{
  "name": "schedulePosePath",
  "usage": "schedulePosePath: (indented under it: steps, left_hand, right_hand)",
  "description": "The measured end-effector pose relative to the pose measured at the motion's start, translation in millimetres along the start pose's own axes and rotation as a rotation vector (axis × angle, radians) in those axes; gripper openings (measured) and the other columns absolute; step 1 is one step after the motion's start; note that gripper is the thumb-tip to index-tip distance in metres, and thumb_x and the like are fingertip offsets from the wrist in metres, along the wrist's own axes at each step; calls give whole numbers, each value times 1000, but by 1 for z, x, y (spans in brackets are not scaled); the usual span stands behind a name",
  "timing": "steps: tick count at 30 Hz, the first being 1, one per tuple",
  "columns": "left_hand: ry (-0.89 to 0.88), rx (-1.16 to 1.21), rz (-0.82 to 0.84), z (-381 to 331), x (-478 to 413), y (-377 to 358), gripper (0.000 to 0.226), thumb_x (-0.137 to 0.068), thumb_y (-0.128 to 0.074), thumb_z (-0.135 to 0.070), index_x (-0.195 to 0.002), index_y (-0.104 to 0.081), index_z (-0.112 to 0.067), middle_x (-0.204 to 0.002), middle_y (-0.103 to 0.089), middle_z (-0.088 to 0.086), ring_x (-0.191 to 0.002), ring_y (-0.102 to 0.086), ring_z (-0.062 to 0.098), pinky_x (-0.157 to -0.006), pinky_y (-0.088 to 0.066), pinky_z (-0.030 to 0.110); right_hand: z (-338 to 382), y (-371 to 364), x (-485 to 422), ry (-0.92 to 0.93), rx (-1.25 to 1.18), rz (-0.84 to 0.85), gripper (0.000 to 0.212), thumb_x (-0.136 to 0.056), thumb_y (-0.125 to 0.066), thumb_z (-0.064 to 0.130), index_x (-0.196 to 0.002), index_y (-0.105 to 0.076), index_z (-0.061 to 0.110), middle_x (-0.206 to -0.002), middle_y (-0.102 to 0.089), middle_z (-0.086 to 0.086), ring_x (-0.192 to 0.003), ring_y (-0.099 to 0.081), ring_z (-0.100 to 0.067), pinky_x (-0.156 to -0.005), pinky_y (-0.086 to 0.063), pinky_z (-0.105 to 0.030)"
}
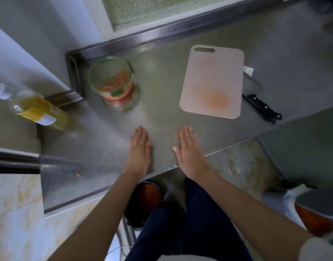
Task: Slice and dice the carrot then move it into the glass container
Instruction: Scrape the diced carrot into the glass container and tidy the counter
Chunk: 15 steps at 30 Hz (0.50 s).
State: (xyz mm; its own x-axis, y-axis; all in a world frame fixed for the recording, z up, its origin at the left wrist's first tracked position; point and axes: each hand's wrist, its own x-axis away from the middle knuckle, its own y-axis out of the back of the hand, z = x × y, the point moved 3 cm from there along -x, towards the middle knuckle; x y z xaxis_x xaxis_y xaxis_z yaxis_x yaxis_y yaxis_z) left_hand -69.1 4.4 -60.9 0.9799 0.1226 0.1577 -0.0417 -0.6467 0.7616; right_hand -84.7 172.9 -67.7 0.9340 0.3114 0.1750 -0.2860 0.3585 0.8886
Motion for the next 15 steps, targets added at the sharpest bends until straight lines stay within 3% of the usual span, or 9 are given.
schedulePosePath:
  steps: [3,6,9,12,15]
  left_hand:
    - [-152,172,103,-24,10,-8,47,-101,-33,-22,-145,-29,-6,-153,-21,4,-143,-13,14,-110,1,6]
    - [-150,197,-20,-17,14,3,49,-98,-31,-26,-143,-33,-7,-148,-24,-4,-140,-14,9,-112,-3,9]
    - [-39,17,-138,13,18,15,55,-95,-25,-29,-144,-30,-4,-152,-24,6,-141,-11,11,-112,5,13]
    - [-24,12,-73,16,29,9,55,-97,-25,-29,-145,-27,-2,-154,-20,9,-142,-7,13,-110,9,10]
    - [-95,151,20,-7,41,1,45,-102,-32,-20,-146,-26,-9,-152,-19,0,-142,-9,10,-110,4,6]
  right_hand:
    - [8,5,5,177,-24,23,67,-103,-12,41,-136,-41,-9,-144,-40,-24,-133,-41,-34,-114,-21,-31]
    - [-17,24,4,76,-55,-106,61,-102,-23,37,-139,-38,-9,-147,-36,-24,-137,-34,-34,-115,-6,-23]
    - [-38,23,7,-110,4,-78,69,-100,-16,45,-146,-19,-6,-156,-15,-21,-146,-11,-30,-116,5,-27]
    - [-5,3,6,8,-13,-16,83,-95,-1,55,-145,-23,-8,-154,-19,-24,-145,-13,-34,-116,1,-35]
    - [32,-16,3,179,-51,70,84,-96,4,52,-142,-29,-11,-150,-26,-26,-142,-23,-38,-116,-7,-43]
